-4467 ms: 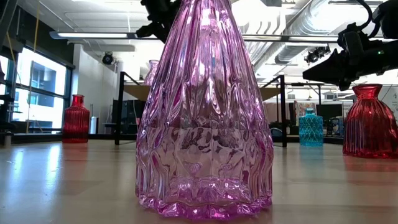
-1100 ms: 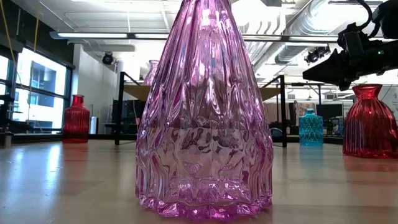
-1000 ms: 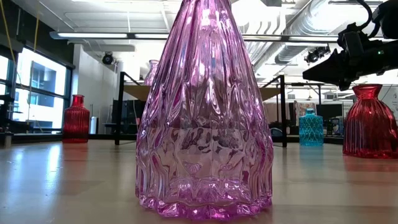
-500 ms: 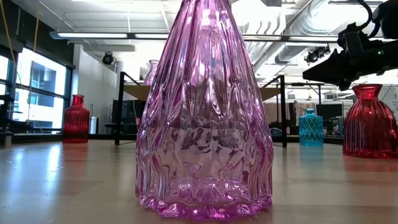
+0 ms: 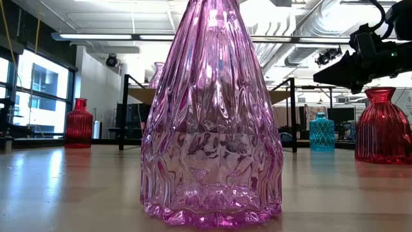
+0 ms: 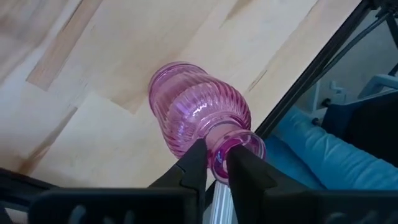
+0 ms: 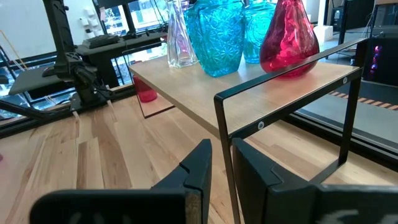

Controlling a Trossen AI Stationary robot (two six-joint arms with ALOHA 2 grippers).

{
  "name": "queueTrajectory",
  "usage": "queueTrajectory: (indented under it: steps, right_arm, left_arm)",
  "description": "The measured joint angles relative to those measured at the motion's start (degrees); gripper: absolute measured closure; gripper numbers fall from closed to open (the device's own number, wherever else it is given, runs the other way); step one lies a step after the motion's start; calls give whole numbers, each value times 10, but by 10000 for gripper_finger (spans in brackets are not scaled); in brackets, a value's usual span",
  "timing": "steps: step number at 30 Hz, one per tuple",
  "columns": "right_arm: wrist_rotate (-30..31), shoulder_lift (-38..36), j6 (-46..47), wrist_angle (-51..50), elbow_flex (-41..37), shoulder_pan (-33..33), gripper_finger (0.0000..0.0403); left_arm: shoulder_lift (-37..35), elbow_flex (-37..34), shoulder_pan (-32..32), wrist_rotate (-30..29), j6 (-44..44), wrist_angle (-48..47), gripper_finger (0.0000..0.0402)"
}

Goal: Sort vases onto shelf
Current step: Put the left light violet vase on the shelf aligned with the other light violet vase

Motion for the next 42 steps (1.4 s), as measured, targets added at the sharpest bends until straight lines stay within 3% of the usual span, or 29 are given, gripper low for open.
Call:
queueTrajectory:
  steps: [5, 22, 42]
  right_arm:
    - [0, 0, 0, 0, 0, 0, 355]
    - [0, 0, 0, 0, 0, 0, 355]
    - [0, 0, 0, 0, 0, 0, 355]
  left_arm:
    - [-1, 1, 0, 0, -14, -10, 388]
    - [-53, -3, 79, 8, 44, -30, 380]
    - [-195, -1, 339, 12, 215, -93, 378]
